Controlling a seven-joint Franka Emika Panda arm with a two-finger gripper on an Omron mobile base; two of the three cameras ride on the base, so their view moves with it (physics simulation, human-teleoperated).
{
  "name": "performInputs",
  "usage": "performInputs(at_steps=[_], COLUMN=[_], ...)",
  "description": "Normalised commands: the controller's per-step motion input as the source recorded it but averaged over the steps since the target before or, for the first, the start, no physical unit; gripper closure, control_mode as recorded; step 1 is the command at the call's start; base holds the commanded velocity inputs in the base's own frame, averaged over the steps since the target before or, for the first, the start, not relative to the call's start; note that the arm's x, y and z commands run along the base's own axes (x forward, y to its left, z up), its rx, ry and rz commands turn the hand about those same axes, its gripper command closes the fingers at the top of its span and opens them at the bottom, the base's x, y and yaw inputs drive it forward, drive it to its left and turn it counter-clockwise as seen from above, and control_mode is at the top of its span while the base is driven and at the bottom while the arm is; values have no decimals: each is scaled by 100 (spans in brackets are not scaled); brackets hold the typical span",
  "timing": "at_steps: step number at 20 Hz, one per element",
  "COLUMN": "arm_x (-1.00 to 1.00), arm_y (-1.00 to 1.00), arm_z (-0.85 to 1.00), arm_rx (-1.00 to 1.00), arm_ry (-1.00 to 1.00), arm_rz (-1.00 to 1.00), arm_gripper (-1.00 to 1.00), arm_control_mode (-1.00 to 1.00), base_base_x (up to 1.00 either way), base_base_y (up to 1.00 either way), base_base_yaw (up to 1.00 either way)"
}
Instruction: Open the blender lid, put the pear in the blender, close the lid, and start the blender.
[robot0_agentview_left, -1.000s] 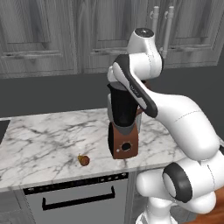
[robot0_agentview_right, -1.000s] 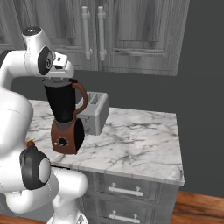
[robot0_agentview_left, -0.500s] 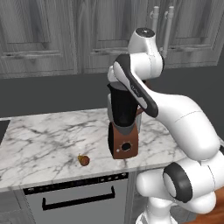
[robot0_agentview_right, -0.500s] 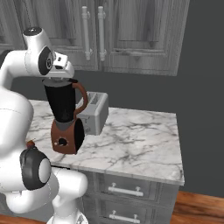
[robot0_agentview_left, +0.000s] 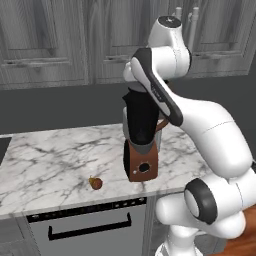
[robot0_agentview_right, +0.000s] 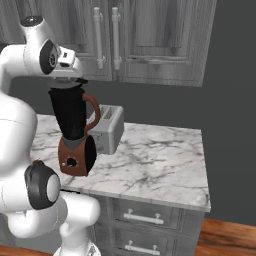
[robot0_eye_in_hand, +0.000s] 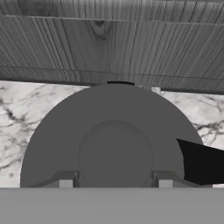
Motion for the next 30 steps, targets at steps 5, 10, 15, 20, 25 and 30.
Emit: performInputs(at_steps=[5, 10, 15, 20, 25, 30], arm_x=[-43, -93, -92, -14, 0, 0], arm_y=[0, -15, -53, -92, -100, -100], arm_z=[8, 3, 0, -1, 0, -14], arm_rx=[0, 0, 0, 2, 3, 1], arm_ry=[0, -8, -27, -13, 0, 8], arm_rz=[0, 0, -1, -2, -3, -3], arm_gripper=[100, 100, 100, 100, 100, 100], arm_control_mode=[-100, -100, -100, -100, -100, -100], base_base_x=[0, 0, 0, 0, 0, 0], base_base_y=[0, 0, 0, 0, 0, 0], base_base_yaw=[0, 0, 0, 0, 0, 0])
